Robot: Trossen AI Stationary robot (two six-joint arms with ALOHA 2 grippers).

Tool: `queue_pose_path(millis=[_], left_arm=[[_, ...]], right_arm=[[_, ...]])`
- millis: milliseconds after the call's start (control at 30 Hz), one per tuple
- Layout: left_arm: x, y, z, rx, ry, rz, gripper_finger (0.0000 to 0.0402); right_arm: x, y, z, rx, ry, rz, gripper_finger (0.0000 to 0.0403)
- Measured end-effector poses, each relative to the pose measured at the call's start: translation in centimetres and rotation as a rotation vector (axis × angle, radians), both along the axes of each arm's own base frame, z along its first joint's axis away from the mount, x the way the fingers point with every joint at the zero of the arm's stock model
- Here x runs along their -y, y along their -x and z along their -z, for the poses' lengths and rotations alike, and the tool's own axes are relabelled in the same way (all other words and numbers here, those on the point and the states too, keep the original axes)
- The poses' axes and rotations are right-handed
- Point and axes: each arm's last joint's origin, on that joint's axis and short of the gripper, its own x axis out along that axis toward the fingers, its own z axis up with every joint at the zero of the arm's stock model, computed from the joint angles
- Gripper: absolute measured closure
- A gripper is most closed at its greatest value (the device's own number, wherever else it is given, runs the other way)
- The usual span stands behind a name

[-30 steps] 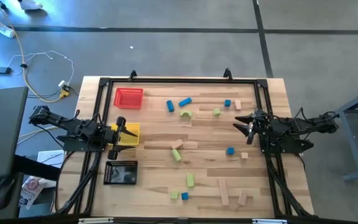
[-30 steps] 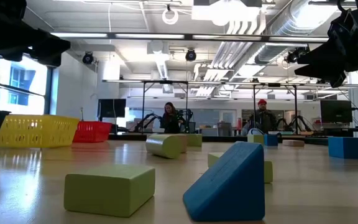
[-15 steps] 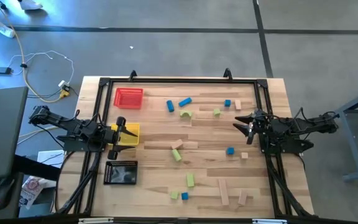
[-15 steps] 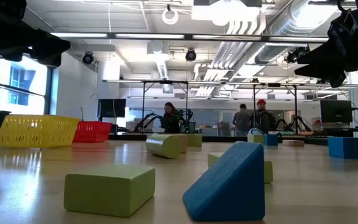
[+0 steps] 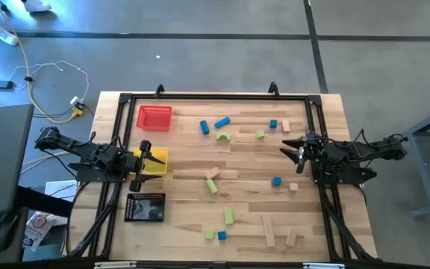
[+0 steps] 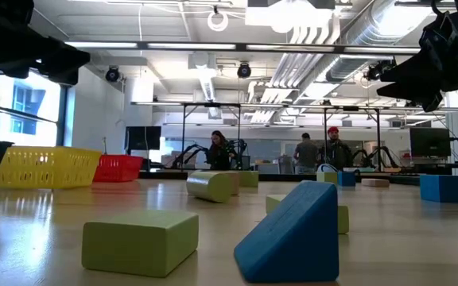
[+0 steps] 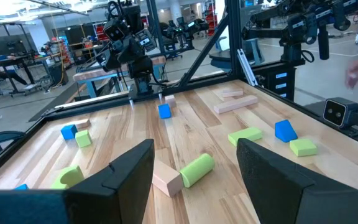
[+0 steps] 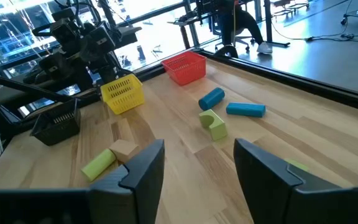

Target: Sort & place blocks by color

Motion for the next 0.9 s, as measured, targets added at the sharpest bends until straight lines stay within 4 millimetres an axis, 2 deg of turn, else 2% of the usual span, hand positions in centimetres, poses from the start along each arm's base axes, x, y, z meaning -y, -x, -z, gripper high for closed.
queue_pose_path(millis=[733, 900], left_arm=[[0.00, 0.00, -0.01, 0.001, 0.000, -0.001, 0.0183], [0.00, -0.01, -0.10, 0.010, 0.003, 0.000, 0.0183]], right_arm=[[0.00, 0.00, 0.01, 0.000, 0.000, 0.000, 0.0224], [0.01, 0.00, 0.01, -0.018, 0.054, -0.005, 0.0224]])
